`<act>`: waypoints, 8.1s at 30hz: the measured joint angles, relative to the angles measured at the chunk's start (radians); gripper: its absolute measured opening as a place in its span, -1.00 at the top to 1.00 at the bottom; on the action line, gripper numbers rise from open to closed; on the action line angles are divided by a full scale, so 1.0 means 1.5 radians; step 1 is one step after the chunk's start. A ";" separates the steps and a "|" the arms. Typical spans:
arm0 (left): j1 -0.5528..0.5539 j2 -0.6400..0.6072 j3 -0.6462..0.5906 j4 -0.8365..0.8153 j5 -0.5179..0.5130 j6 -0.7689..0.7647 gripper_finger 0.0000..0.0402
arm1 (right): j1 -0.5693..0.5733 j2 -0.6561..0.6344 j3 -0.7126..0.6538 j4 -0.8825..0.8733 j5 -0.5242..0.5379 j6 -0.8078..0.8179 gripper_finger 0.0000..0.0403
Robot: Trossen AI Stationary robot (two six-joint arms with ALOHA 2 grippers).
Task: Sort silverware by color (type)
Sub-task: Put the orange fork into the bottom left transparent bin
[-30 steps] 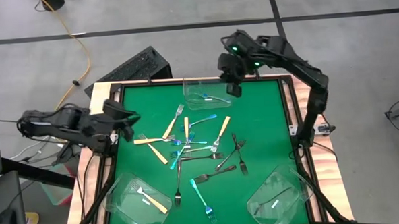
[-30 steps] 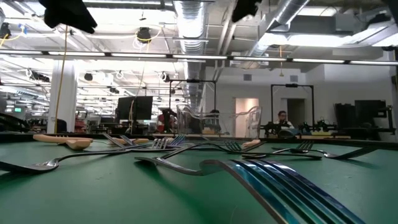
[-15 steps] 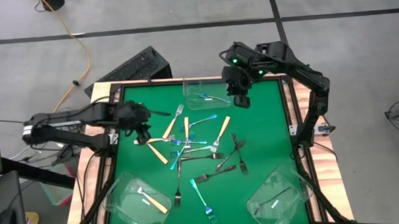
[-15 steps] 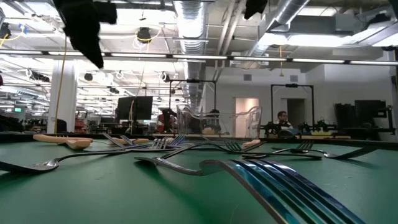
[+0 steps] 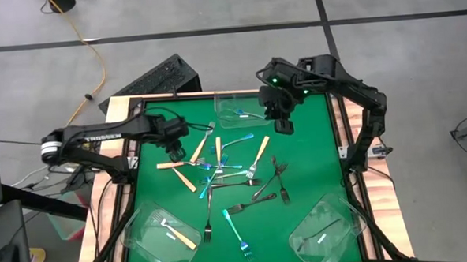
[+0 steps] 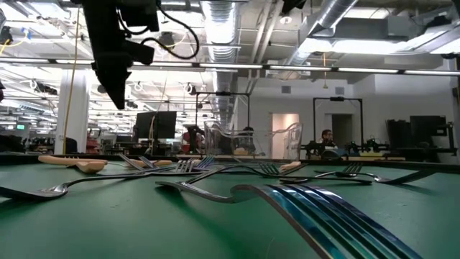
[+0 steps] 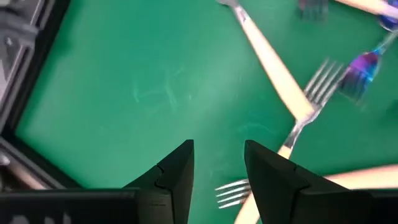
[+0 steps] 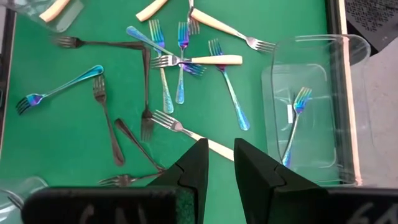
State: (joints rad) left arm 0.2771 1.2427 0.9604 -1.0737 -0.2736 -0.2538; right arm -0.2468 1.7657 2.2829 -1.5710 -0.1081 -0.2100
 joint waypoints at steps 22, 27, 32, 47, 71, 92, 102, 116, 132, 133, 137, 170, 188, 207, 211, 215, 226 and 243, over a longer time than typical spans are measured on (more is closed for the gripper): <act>-0.024 0.138 0.000 0.048 0.187 0.074 -0.14 | 0.003 0.000 0.000 0.000 -0.020 0.000 0.52; -0.034 0.138 0.000 0.100 0.171 0.112 -0.15 | 0.003 0.000 0.000 0.000 -0.020 0.001 0.52; -0.051 0.137 -0.006 0.106 0.156 0.144 -0.15 | 0.003 0.000 0.000 0.000 -0.020 0.002 0.52; -0.074 0.096 -0.165 0.213 0.125 0.126 -0.15 | 0.003 0.000 0.000 0.000 -0.020 0.002 0.52; -0.072 0.097 -0.252 0.312 0.161 0.085 0.29 | 0.003 0.000 0.000 0.000 -0.020 0.013 0.52; -0.071 0.017 -0.215 0.324 0.146 -0.021 0.90 | 0.007 0.000 0.000 0.029 -0.038 0.025 0.52; -0.071 -0.150 -0.136 0.319 0.085 -0.087 0.90 | 0.007 -0.064 0.000 0.140 -0.086 0.043 0.52; -0.071 -0.297 0.002 0.598 -0.016 0.052 0.90 | -0.003 -0.135 -0.030 0.432 -0.254 -0.015 0.52; -0.072 -0.230 0.027 0.725 0.067 0.111 0.90 | -0.031 -0.249 -0.602 0.974 -0.314 0.173 0.52; -0.072 -0.221 0.027 0.736 0.074 0.113 0.90 | -0.033 -0.250 -0.631 1.049 -0.314 0.205 0.52; -0.072 -0.177 0.027 0.790 0.110 0.122 0.90 | -0.034 -0.237 -0.679 1.249 -0.315 0.287 0.52; -0.074 0.003 0.027 0.952 0.232 0.129 0.90 | -0.014 -0.214 -0.676 1.262 -0.241 0.279 -0.31; -0.074 0.002 0.027 0.948 0.227 0.131 0.90 | -0.010 -0.214 -0.676 1.262 -0.233 0.264 0.13; -0.074 0.002 0.027 0.932 0.227 0.125 0.90 | -0.010 -0.212 -0.676 1.247 -0.224 0.291 0.48; -0.074 0.002 0.027 0.932 0.228 0.126 0.90 | -0.006 -0.192 -0.676 1.266 -0.224 0.309 0.27; -0.074 0.002 0.027 0.931 0.228 0.127 0.90 | -0.004 -0.181 -0.676 1.285 -0.224 0.315 0.13; -0.074 0.002 0.027 0.922 0.226 0.126 0.90 | 0.002 -0.188 -0.676 1.289 -0.197 0.299 0.57; -0.074 0.001 0.027 0.899 0.170 0.078 0.62 | 0.002 -0.187 -0.676 1.274 -0.171 0.322 0.89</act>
State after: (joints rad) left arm 0.1654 1.2446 1.0012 0.2742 -0.0182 -0.1374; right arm -0.2434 1.4849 1.2686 0.3397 -0.3639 0.2732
